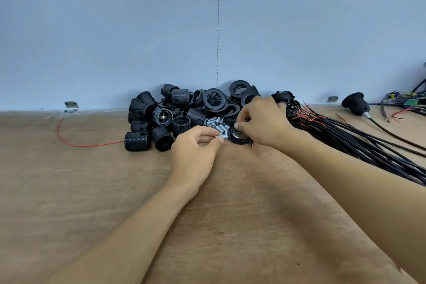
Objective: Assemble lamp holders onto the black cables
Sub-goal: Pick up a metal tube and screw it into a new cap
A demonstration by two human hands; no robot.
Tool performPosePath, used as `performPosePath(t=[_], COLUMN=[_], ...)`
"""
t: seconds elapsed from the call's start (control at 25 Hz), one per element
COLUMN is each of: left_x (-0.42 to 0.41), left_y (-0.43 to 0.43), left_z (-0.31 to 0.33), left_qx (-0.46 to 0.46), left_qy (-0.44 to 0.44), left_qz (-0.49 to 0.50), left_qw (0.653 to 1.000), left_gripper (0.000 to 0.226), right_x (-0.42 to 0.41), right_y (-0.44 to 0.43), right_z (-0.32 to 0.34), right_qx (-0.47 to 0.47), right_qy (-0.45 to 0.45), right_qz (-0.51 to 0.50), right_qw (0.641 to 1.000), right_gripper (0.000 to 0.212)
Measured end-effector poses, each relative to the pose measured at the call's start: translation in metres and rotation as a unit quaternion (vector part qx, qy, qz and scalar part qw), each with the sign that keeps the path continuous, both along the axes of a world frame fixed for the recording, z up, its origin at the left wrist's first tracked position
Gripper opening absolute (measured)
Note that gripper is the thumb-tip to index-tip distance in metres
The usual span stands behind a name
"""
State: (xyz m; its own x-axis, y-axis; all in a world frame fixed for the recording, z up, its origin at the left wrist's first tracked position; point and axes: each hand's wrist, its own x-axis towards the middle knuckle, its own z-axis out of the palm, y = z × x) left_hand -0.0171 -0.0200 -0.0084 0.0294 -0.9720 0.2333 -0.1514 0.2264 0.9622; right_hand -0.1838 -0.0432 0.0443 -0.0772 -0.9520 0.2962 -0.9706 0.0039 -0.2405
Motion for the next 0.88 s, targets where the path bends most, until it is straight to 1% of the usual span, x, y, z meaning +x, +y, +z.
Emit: performPosePath(t=[0.08,0.12,0.16,0.2,0.28,0.36,0.44,0.56,0.68,0.88], left_x=[0.0,0.0,0.0,-0.001,-0.002,-0.003,-0.005,-0.009,-0.009,-0.011], left_y=[0.0,0.001,0.002,0.002,0.005,0.01,0.014,0.019,0.022,0.024], left_z=[0.001,0.001,0.001,0.002,0.003,0.005,0.006,0.007,0.006,0.003], left_qx=[-0.003,-0.002,-0.002,-0.003,-0.016,-0.046,-0.081,-0.121,-0.156,-0.175], left_qy=[-0.003,-0.002,-0.002,-0.007,-0.027,-0.047,-0.07,-0.101,-0.1,-0.119], left_qz=[-0.006,-0.009,-0.013,-0.019,-0.04,-0.062,-0.088,-0.106,-0.107,-0.091], left_qw=[1.0,1.0,1.0,1.0,0.999,0.996,0.99,0.982,0.977,0.973], left_gripper=[0.012,0.012,0.011,0.01,0.007,0.008,0.012,0.019,0.025,0.022], right_x=[0.001,0.001,0.001,0.0,-0.002,-0.007,-0.012,-0.013,-0.011,-0.01], right_y=[0.008,0.013,0.018,0.024,0.036,0.046,0.054,0.063,0.068,0.074], right_z=[-0.002,-0.004,-0.006,-0.008,-0.014,-0.02,-0.025,-0.026,-0.024,-0.024], right_qx=[-0.073,-0.085,-0.08,-0.064,-0.026,0.004,0.023,0.039,0.05,0.059], right_qy=[-0.043,-0.068,-0.117,-0.189,-0.329,-0.417,-0.484,-0.549,-0.607,-0.661], right_qz=[0.009,0.02,0.035,0.049,0.06,0.056,0.053,0.054,0.066,0.092], right_qw=[0.996,0.994,0.989,0.979,0.942,0.907,0.873,0.833,0.79,0.742], right_gripper=[0.012,0.012,0.011,0.011,0.011,0.013,0.014,0.013,0.012,0.009])
